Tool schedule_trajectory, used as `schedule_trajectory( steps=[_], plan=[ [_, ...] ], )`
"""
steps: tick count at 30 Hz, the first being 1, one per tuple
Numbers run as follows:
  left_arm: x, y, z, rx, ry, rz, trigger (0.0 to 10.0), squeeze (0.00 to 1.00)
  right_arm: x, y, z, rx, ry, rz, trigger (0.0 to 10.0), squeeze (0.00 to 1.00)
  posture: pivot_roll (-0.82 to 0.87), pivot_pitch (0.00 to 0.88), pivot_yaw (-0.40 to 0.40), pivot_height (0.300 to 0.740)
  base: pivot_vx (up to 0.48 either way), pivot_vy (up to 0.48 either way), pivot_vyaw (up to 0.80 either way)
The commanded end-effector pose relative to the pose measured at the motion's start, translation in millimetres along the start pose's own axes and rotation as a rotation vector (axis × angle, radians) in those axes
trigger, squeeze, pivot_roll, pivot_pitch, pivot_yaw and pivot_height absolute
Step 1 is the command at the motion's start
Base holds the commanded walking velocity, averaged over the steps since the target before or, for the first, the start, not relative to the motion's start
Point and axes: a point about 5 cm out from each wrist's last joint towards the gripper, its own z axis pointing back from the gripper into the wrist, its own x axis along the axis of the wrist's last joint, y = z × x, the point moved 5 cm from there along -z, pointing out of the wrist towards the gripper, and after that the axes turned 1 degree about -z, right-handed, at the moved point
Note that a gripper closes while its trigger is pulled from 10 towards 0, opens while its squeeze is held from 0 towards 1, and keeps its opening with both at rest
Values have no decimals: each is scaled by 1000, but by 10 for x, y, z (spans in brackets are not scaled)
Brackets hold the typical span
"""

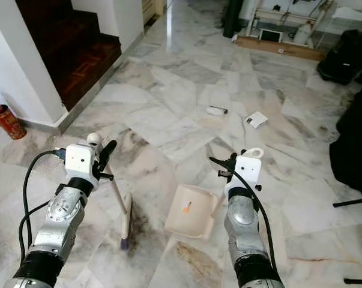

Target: Sweep floor

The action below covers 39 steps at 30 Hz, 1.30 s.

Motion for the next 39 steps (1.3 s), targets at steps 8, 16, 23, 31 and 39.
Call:
schedule_trajectory(
  steps=[8,16,23,31,39],
  plan=[
    [161,0,-58,-4,-73,-15,10000,0,150,-72,-19,-25,-68,-6,10000,0,-60,88,-49,740,320,0,0],
    [178,3,-60,-11,-79,-22,10000,0,121,-22,-9,-18,-58,-17,10000,0,-48,73,-47,740,343,0,0],
    [174,3,-59,-16,-80,-23,10000,0,104,-25,0,-19,-53,-15,10000,0,-51,61,-44,740,357,0,-391],
    [182,-11,-73,-22,-86,-21,10000,0,116,-3,1,-11,-62,-17,10000,0,-54,30,-42,740,357,0,-322],
    [182,-19,-70,-26,-86,-20,10000,0,127,12,-14,-8,-63,-20,10000,0,-54,34,-43,740,358,0,0]
  ],
)
